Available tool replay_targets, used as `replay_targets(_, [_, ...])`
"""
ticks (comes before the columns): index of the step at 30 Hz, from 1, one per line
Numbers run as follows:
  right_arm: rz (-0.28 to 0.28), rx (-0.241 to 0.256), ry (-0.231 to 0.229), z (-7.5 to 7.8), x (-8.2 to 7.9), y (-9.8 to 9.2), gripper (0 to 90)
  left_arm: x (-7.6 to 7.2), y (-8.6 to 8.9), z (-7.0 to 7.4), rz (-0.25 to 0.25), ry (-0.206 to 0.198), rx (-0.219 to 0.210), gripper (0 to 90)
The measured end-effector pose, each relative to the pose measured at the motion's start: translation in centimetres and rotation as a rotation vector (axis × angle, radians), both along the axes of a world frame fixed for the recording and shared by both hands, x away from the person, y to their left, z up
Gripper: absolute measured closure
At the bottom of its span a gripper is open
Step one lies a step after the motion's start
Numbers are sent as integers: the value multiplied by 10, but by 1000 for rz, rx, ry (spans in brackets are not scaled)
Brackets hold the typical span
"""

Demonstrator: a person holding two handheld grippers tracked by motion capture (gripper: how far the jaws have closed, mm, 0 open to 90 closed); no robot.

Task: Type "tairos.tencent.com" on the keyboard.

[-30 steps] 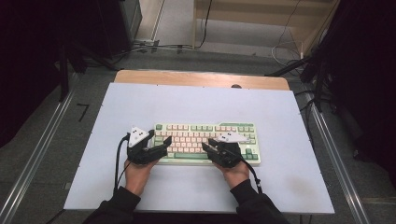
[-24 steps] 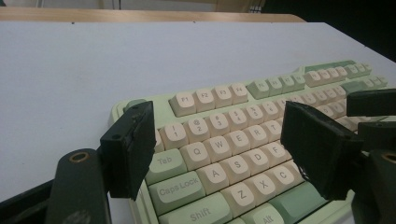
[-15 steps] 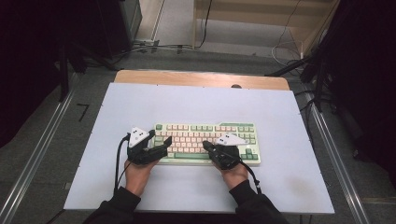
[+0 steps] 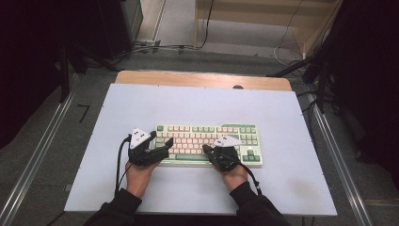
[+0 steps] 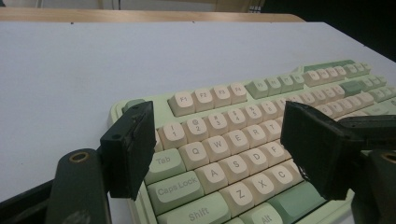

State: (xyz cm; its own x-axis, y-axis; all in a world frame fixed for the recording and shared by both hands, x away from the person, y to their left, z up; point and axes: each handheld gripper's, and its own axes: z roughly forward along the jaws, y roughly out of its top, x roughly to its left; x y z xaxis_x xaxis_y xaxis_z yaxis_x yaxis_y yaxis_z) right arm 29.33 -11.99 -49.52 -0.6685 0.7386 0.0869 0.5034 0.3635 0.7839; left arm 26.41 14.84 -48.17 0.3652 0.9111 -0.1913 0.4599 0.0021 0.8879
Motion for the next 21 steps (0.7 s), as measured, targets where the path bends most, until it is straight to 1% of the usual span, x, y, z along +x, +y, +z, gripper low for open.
replay_targets(10, [-4,0,2,0,0,0,877,0,0,0,-1,1,0,268])
replay_targets(16, [0,-6,-7,-2,0,0,878,0,0,0,-2,0,2,268])
replay_targets(18, [3,-14,-3,-4,1,0,878,0,0,0,0,1,0,268])
replay_targets(21, [4,-10,3,-3,1,-1,877,-1,0,0,0,1,-1,268])
